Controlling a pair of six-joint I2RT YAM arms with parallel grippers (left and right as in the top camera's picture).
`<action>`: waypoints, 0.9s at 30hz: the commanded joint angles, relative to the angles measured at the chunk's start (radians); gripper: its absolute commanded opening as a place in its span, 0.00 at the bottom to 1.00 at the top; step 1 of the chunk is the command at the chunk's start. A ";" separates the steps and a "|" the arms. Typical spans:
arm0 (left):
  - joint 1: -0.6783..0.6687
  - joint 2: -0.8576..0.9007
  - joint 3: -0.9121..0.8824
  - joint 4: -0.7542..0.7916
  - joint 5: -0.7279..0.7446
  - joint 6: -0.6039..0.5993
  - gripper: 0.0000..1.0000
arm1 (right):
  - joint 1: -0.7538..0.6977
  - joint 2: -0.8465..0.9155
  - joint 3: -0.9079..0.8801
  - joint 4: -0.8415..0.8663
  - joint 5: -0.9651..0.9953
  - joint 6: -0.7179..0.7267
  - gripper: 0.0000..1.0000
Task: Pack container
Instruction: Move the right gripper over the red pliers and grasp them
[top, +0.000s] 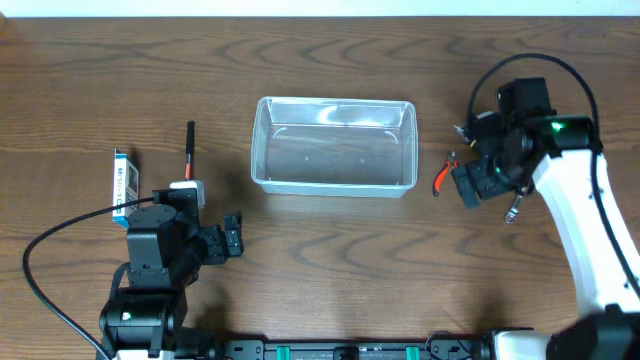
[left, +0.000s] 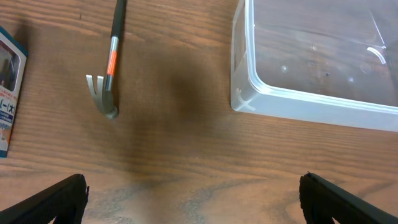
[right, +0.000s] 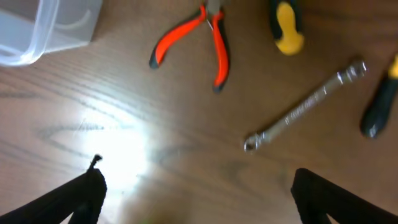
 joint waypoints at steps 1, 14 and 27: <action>0.005 -0.002 0.019 -0.008 -0.008 -0.006 0.98 | -0.043 0.052 0.008 0.023 -0.059 -0.098 0.95; 0.005 -0.002 0.019 -0.009 -0.008 -0.006 0.98 | -0.091 0.185 -0.082 0.187 -0.088 -0.160 0.96; 0.005 -0.002 0.019 -0.023 -0.008 -0.010 0.98 | -0.089 0.356 -0.082 0.303 -0.084 -0.226 0.94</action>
